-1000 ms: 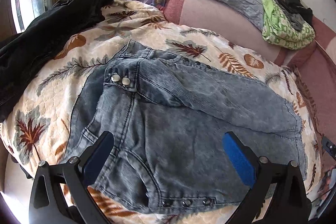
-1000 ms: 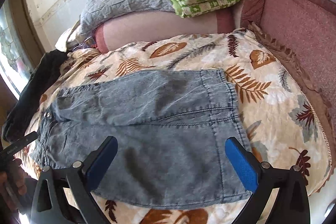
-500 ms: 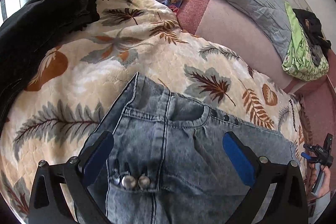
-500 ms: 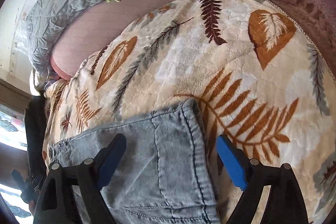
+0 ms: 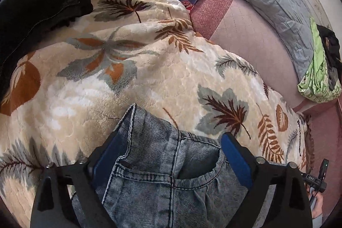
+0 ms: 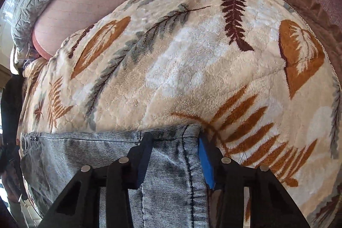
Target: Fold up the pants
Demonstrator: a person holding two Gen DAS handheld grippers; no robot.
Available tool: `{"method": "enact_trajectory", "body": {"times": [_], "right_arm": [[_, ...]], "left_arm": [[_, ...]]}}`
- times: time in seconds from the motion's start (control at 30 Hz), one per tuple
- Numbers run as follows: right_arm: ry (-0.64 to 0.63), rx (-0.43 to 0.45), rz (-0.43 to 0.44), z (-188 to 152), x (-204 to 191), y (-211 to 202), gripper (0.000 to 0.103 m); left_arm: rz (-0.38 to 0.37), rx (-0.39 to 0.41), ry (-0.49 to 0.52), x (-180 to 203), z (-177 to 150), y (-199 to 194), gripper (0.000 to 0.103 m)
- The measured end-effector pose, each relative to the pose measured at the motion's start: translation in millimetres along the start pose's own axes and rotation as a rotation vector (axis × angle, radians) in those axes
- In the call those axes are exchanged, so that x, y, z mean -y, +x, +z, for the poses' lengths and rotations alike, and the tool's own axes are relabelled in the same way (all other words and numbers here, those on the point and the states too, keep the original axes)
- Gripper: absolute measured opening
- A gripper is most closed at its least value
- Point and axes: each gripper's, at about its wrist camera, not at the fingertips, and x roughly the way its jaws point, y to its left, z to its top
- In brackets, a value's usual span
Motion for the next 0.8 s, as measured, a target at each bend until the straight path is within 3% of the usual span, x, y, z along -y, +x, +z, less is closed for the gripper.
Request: {"method": "enact_trajectory", "body": {"times": [0.07,0.2,0.23,0.3,0.33,0.37,0.5,0.67,0.73,0.8], "right_arm": [[-0.002,0.001,0.001,0,1,0,0.045],[-0.016,-0.004,-0.006,0,0,0,0.045],[-0.02,-0.006,-0.01,0,0,1,0.043],[-0.02,-0.002,-0.021,0,0,0,0.039],[-0.024,0.001,-0.037,1,0,1,0.029],[-0.027,0.004,-0.048,0,0,-1,0.021],[-0.065,0.043,-0.086,2,-6,-16,0.016],[-0.102,0.169,-0.104,13,-19,-49,0.016],[-0.117,0.158,-0.124,13,-22,-38,0.019],[-0.093,0.072,-0.14,11,-17,-13,0.028]], "left_arm": [[0.023,-0.022,-0.002,-3,3,9,0.071],[0.038,-0.032,0.004,-7,6,20,0.062],[0.05,-0.036,0.004,-7,7,23,0.055],[0.069,-0.057,0.003,-8,8,31,0.039],[0.087,-0.065,0.006,-8,8,34,0.015],[0.11,-0.07,0.008,-8,8,36,0.005],[0.154,-0.021,0.059,-2,10,28,0.003],[0.136,0.091,0.092,3,17,2,0.003],[0.165,0.082,0.11,5,14,9,0.004],[0.19,0.044,0.092,1,11,20,0.006]]}}
